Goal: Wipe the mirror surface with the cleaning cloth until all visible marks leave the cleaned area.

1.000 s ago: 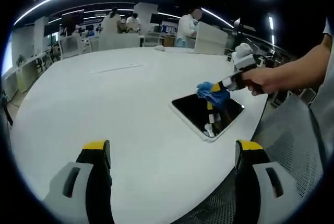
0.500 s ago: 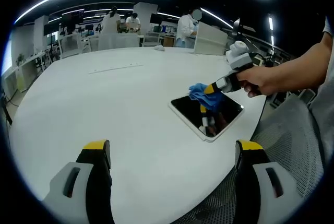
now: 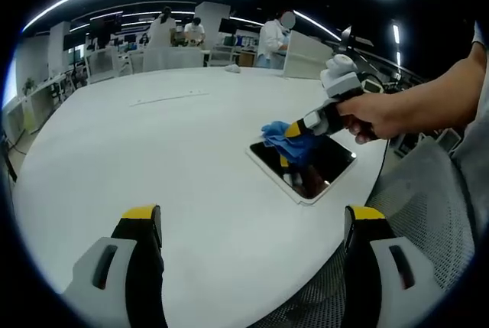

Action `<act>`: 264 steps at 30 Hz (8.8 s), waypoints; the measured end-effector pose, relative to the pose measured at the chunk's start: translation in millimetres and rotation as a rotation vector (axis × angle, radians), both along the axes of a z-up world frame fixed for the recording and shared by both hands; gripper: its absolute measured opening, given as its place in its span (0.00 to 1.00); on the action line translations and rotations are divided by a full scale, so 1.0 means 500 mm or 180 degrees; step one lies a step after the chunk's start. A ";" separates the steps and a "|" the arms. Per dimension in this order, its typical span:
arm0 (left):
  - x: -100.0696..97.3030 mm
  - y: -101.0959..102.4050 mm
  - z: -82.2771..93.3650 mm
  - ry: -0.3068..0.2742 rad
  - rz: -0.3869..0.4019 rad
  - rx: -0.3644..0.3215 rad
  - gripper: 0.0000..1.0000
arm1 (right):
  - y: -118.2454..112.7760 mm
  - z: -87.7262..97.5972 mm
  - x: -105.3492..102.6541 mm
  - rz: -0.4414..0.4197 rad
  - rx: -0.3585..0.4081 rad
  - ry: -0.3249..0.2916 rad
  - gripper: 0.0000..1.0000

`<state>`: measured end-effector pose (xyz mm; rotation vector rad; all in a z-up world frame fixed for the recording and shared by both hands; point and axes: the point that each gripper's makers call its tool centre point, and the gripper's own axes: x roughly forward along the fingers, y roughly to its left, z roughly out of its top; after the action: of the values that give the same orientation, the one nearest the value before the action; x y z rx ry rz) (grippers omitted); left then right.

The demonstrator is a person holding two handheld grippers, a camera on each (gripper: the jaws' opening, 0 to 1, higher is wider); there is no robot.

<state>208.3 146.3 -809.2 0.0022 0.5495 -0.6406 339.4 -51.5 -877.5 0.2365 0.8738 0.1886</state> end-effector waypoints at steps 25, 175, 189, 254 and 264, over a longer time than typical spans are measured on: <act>-0.004 -0.007 -0.004 0.0042 -0.0053 0.0005 0.99 | 0.099 -0.021 0.027 0.0211 0.0071 0.0027 0.01; -0.002 0.002 -0.008 -0.0053 -0.0059 0.0210 0.98 | -0.181 0.001 -0.089 0.0461 -0.0289 -0.0243 0.02; -0.004 0.002 -0.008 -0.0052 -0.0072 0.0219 0.98 | -0.222 0.000 -0.091 0.0373 -0.0338 -0.0189 0.02; -0.006 -0.001 -0.006 -0.0062 -0.0092 0.0197 0.97 | -0.239 -0.002 -0.215 0.0305 -0.0298 0.0310 0.03; -0.008 -0.006 -0.011 -0.0027 -0.0133 0.0212 0.97 | -0.238 0.000 -0.217 0.0096 -0.0214 0.0337 0.02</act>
<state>204.1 143.3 -814.7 0.0792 0.5635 -0.6625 230.9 -170.4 -877.7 0.1717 0.9877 0.1758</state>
